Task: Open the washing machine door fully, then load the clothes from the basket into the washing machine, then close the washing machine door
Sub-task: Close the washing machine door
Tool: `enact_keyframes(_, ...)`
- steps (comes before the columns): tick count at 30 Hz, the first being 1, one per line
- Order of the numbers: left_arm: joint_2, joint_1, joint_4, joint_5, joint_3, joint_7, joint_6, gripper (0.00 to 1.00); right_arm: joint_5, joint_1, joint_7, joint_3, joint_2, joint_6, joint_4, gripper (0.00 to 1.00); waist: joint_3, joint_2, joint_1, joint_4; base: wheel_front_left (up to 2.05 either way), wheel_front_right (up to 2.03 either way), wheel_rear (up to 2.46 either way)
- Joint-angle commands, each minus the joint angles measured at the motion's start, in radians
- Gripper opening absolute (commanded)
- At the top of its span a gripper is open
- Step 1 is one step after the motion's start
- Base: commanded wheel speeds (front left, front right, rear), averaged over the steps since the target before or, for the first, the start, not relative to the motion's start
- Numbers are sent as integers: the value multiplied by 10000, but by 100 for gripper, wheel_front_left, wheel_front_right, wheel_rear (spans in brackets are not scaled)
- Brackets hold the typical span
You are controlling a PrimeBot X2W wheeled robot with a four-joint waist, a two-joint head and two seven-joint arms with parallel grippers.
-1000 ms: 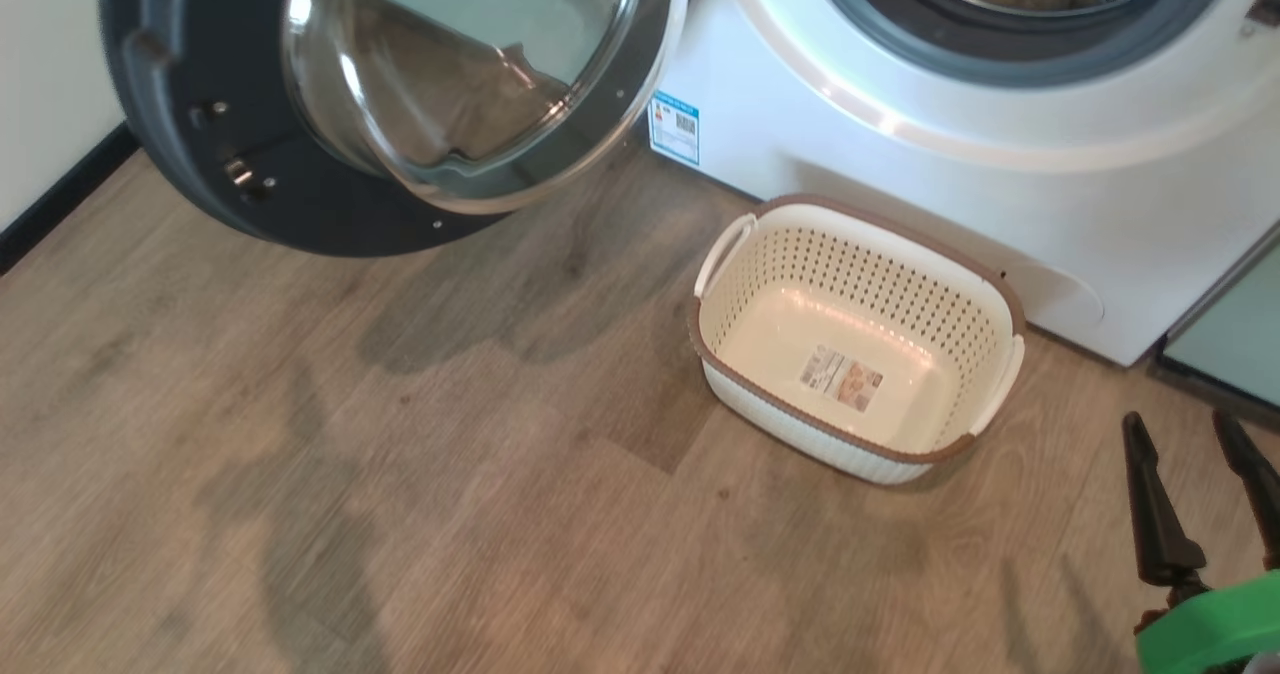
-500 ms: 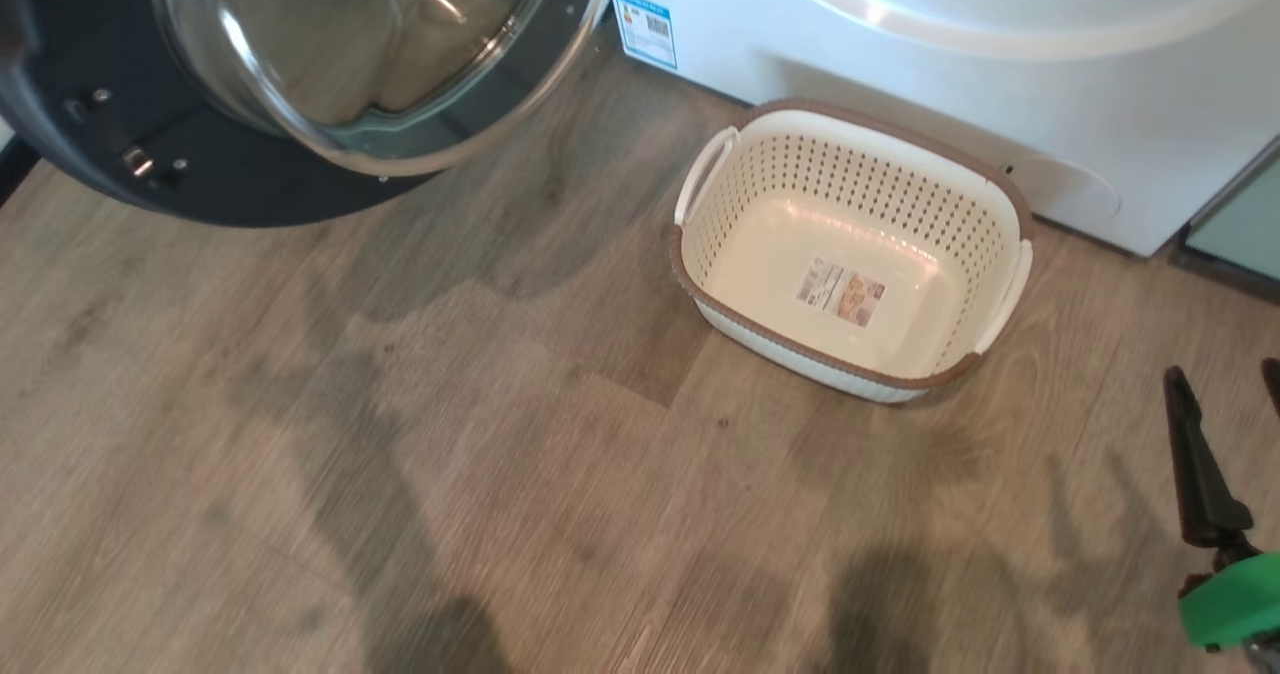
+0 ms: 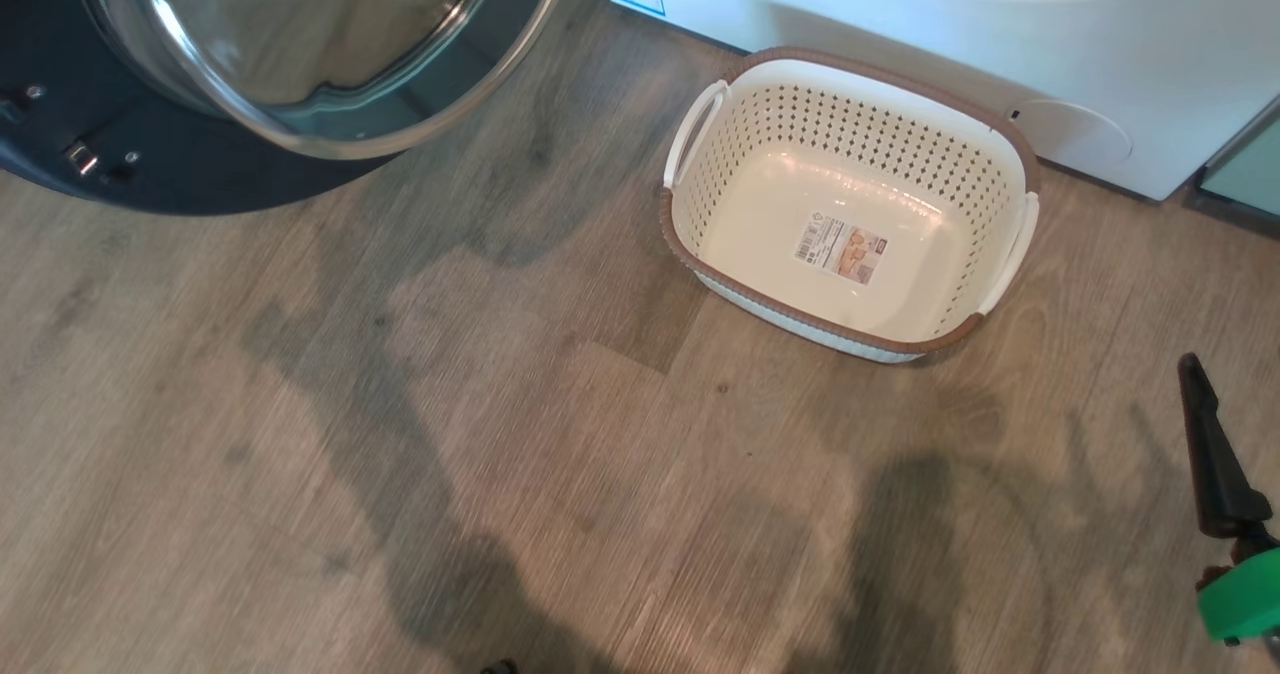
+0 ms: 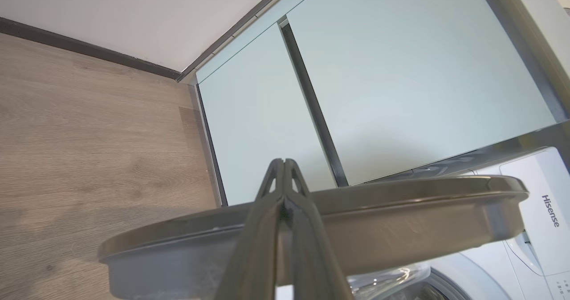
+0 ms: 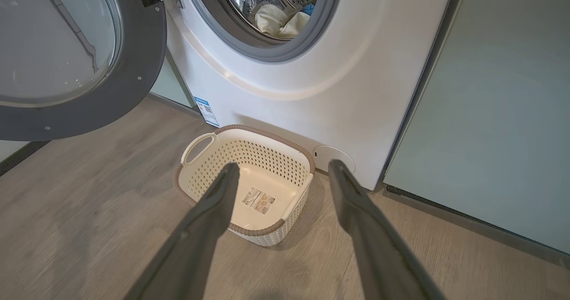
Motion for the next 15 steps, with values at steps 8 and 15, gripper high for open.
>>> enact_keyframes(8, 641, -409, -133, -35, 480, -399, 76, 0, 74, -330, 165, 58, -382, -29, -552, 100, 301, 0, 0, -55, 0, 0, 0)
enact_keyframes(15, 525, -432, -61, -68, 446, -356, 38, 0, 81, -329, 254, -50, -464, -29, -629, 100, 453, 0, 0, -55, 0, 0, 0)
